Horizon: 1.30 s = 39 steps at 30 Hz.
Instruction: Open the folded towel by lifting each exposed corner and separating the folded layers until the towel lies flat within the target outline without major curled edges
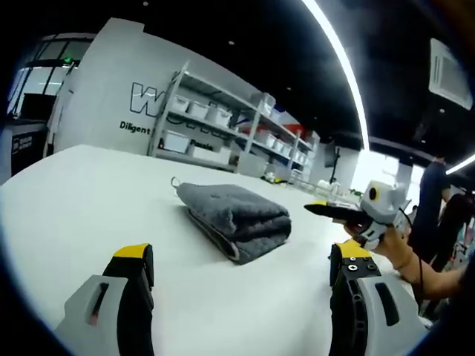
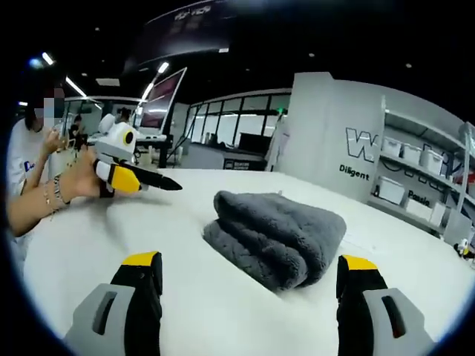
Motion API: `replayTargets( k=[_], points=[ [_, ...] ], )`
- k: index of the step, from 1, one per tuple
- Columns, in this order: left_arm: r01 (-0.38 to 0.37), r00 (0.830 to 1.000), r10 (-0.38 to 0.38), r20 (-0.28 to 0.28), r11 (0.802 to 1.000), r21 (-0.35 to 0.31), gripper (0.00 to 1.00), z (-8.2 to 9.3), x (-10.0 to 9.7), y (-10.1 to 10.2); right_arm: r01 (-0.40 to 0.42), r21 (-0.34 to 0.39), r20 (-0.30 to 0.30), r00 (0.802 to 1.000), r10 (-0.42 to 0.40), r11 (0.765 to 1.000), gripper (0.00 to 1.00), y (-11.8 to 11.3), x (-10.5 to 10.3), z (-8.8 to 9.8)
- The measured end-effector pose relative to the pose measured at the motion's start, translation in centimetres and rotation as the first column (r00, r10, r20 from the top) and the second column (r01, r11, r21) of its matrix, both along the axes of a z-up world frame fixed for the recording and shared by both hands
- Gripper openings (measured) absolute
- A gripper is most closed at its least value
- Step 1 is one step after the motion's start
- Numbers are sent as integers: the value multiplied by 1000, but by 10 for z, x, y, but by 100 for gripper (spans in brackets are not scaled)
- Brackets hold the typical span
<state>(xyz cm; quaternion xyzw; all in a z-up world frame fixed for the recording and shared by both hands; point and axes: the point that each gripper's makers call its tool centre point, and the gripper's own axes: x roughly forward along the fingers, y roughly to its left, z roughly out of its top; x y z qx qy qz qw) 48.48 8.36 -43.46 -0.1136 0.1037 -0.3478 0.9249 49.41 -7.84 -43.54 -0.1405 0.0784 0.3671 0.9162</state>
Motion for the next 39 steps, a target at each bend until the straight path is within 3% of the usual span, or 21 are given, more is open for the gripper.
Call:
replayTargets(
  k=[5,10,18,24,29,33,36,39],
  points=[
    [-48,999,48,0,996,75,97,-6,8,13,13,-17,7,1000,-13,1000,98,4,4,-1],
    [-44,999,44,5,998,42,97,0,8,15,16,-59,25,1000,-14,998,97,10,8,-1],
    [-38,999,37,34,999,18,97,11,9,16,24,-63,99,995,-18,998,90,18,11,20],
    [-32,999,31,35,999,29,97,10,5,13,24,-96,110,994,-14,995,84,32,19,17],
    [-30,999,29,28,999,33,97,7,2,11,8,-132,164,986,14,991,78,48,27,19],
    [-22,1000,21,22,999,23,97,5,1,9,14,-128,179,984,10,992,66,57,37,19],
    [-26,1000,25,16,999,30,97,3,0,9,13,-188,183,983,22,982,64,65,42,13],
    [-23,1000,22,20,999,32,97,2,-3,9,11,-201,188,982,27,980,62,74,47,9]
  ],
)
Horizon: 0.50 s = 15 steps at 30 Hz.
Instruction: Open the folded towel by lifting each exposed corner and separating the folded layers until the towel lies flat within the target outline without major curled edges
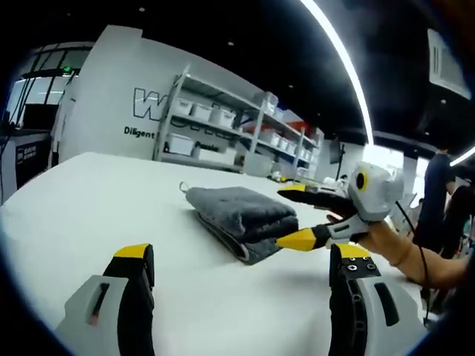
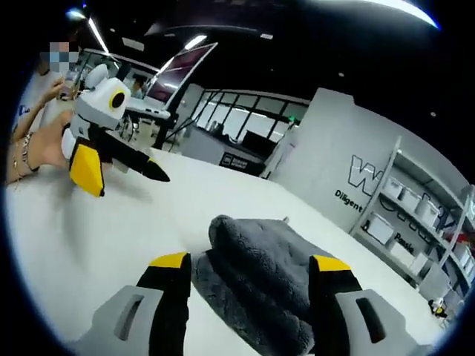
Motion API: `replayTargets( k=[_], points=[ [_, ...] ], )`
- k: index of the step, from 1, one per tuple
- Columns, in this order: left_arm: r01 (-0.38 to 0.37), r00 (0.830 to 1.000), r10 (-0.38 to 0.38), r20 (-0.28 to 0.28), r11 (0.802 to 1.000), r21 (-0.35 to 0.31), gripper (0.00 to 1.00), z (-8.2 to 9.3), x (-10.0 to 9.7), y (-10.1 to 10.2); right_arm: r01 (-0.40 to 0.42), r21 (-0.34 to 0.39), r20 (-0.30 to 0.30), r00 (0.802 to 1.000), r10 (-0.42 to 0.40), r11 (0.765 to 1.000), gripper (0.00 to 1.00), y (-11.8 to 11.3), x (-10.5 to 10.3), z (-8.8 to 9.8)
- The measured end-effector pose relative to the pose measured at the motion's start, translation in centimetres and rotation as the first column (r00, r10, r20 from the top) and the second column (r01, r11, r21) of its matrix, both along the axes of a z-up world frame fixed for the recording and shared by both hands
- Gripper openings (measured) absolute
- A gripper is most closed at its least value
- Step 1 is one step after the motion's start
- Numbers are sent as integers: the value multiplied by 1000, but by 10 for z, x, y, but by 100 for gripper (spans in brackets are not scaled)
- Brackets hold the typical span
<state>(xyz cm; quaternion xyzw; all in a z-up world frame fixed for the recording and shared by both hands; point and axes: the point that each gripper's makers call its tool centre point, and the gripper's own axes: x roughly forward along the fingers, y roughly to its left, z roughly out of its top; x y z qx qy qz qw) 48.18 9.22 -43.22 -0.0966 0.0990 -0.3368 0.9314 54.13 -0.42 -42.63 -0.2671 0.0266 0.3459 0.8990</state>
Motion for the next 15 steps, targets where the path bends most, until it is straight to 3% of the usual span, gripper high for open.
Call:
replayTargets(
  k=[15],
  points=[
    [9,1000,-9,-1,1000,-2,97,0,-4,-3,3,-84,57,998,1,996,51,34,3,-7]
  ],
)
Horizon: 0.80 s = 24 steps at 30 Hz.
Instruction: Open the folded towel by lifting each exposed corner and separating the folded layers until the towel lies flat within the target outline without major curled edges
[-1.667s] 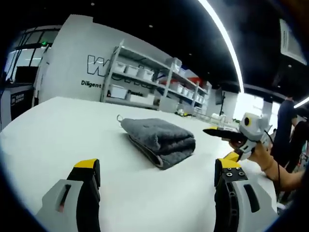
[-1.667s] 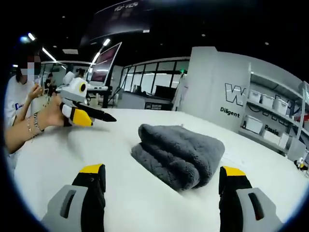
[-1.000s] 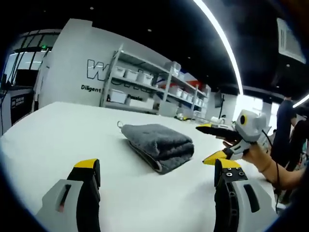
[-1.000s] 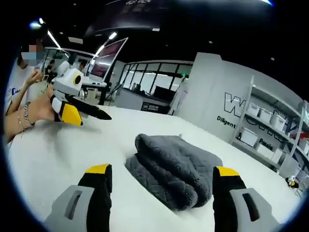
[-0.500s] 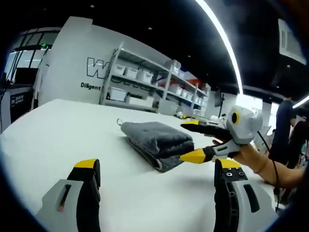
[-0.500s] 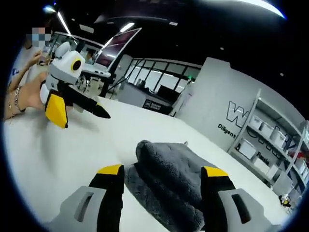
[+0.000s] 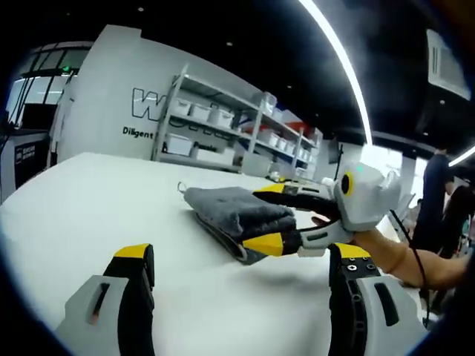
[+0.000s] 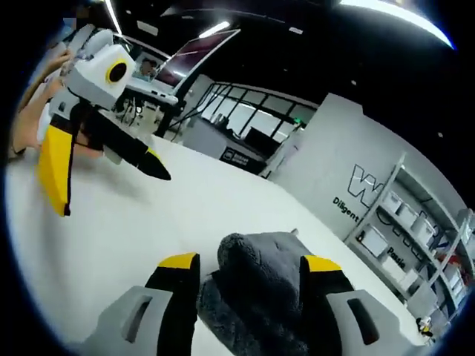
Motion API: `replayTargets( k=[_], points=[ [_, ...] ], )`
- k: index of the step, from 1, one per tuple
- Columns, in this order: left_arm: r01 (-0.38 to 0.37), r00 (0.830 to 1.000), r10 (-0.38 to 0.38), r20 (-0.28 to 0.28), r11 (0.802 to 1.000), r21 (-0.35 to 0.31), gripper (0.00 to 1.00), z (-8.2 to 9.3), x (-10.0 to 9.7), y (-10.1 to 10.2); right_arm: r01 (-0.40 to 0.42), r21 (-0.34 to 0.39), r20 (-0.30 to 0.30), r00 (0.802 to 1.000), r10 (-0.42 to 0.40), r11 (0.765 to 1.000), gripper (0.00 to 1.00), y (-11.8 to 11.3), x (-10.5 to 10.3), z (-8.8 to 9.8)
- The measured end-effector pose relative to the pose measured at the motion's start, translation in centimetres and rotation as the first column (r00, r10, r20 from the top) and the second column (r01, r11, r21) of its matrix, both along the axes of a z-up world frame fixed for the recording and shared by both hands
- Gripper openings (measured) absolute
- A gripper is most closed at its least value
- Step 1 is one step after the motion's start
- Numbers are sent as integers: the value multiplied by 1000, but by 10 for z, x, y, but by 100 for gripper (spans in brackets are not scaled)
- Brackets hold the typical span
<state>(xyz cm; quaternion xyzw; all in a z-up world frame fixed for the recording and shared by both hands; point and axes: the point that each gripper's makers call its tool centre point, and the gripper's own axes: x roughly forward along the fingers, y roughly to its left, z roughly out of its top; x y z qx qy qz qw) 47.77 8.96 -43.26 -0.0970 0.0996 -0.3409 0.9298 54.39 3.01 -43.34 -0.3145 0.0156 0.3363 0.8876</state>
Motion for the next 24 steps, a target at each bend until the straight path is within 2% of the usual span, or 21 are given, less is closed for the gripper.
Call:
replayTargets(
  k=[4,9,13,16,22,24],
  points=[
    [6,1000,-6,9,1000,-5,97,3,-1,-1,0,-16,1,1000,1,1000,45,5,1,-4],
    [3,1000,-3,5,1000,2,97,1,1,0,8,-95,38,999,-4,995,35,6,5,-10],
    [3,1000,-3,4,1000,4,97,1,1,0,2,-114,51,999,4,993,21,7,10,-18],
    [4,1000,-4,4,1000,4,96,1,2,0,-2,-99,60,998,8,995,10,5,11,-16],
    [3,1000,-3,2,1000,6,96,1,2,1,10,-49,67,998,-6,999,6,0,11,-5],
    [3,1000,-3,0,1000,5,96,0,2,1,23,-6,62,998,-23,1000,6,-3,12,0]
  ],
)
